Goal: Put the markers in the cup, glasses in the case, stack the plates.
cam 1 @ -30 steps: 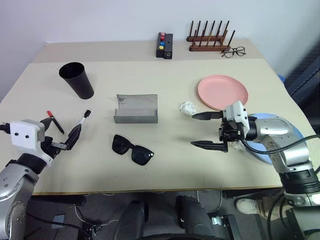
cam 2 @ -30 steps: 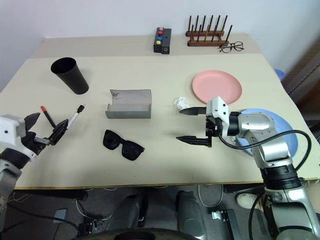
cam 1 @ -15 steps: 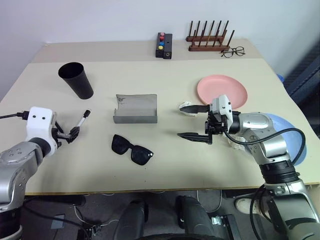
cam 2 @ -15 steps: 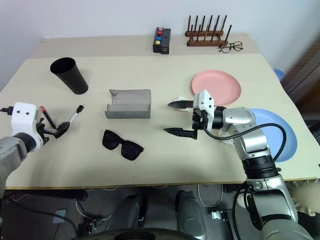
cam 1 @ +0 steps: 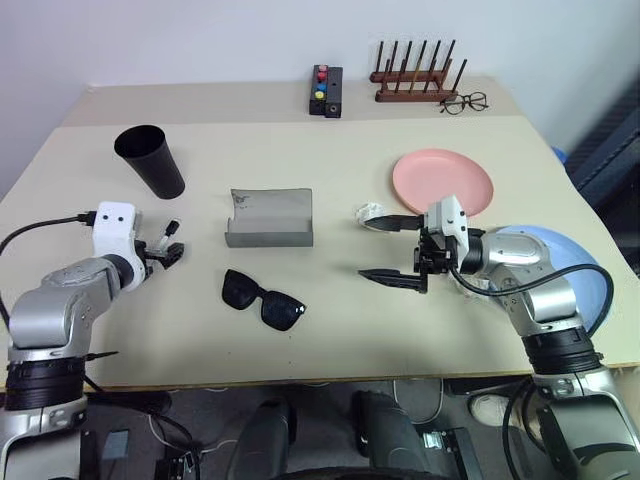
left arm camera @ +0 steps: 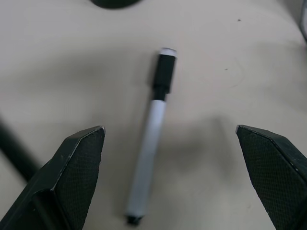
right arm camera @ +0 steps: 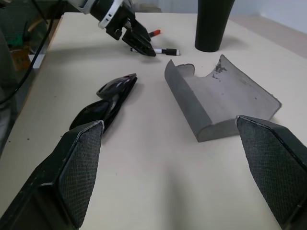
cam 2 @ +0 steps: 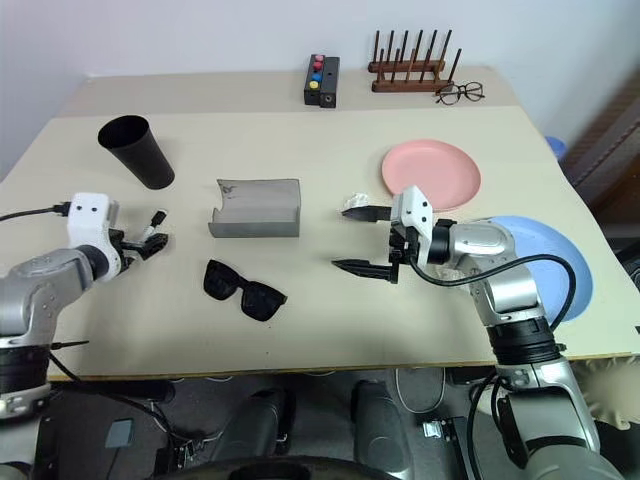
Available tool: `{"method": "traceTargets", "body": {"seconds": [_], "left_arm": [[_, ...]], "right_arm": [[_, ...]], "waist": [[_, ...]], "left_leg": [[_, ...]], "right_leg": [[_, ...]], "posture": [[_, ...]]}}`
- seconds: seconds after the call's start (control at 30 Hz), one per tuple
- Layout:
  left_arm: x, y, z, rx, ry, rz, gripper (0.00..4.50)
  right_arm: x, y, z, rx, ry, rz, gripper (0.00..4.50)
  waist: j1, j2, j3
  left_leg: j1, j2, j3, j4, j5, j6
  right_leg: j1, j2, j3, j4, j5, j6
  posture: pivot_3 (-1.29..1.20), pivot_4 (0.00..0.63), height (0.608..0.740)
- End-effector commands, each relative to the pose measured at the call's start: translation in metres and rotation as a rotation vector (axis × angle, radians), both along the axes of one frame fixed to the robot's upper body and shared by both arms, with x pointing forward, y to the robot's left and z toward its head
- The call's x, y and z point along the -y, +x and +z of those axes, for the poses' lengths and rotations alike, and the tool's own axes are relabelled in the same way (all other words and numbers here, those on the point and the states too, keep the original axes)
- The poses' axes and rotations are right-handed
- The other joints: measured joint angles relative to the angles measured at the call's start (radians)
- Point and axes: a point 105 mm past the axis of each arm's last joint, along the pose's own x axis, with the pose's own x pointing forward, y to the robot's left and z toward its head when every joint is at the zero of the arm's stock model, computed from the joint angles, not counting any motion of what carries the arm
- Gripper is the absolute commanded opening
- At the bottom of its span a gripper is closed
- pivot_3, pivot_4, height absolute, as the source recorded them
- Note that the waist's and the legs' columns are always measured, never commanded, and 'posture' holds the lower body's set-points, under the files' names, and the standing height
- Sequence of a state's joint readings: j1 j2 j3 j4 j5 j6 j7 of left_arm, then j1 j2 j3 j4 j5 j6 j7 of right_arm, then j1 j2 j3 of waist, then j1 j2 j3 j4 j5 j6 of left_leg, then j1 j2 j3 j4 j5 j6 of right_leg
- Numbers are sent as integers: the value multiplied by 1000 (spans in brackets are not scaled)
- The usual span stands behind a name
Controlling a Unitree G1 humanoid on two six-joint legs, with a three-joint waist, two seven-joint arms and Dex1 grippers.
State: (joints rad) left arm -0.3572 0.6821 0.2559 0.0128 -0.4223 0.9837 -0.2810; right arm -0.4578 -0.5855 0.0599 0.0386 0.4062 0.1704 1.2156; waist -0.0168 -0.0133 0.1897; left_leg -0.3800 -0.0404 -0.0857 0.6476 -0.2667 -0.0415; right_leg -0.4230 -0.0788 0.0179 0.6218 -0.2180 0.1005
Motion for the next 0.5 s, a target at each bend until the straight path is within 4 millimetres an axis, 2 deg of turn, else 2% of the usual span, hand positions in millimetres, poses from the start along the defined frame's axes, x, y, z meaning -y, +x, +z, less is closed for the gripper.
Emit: {"method": "traceTargets", "body": {"seconds": [0.03,0.2,0.23,0.3,0.5], "left_arm": [[-8,3,-1,-30,16,31,4475],[-5,12,-2,-46,26,37,4475],[-4,14,-2,-51,32,35,4241],[-2,16,-1,-57,42,26,3678],[-7,16,-6,-93,34,51,601]], "right_arm": [[2,-5,15,64,7,-4,4500],[-2,-7,20,67,10,-16,4500],[-3,-8,22,67,10,-18,4500],[-5,-9,24,68,10,-19,4500],[-8,-10,29,63,13,-25,4500]], "waist": [[0,0,0],[2,0,0],[3,0,0],[4,0,0],[-2,0,0]], "left_leg": [[0,0,0,0,0,0],[1,0,0,0,0,-1],[1,0,0,0,1,-1],[2,0,0,1,1,-1],[3,0,0,0,1,-1]], "right_leg": [[0,0,0,0,0,1],[0,0,0,2,1,1],[0,0,0,3,1,1],[0,0,0,4,1,1],[0,0,1,6,1,1]], "posture": [[0,150,740],[0,150,740],[0,150,740],[0,150,740],[0,150,740]]}}
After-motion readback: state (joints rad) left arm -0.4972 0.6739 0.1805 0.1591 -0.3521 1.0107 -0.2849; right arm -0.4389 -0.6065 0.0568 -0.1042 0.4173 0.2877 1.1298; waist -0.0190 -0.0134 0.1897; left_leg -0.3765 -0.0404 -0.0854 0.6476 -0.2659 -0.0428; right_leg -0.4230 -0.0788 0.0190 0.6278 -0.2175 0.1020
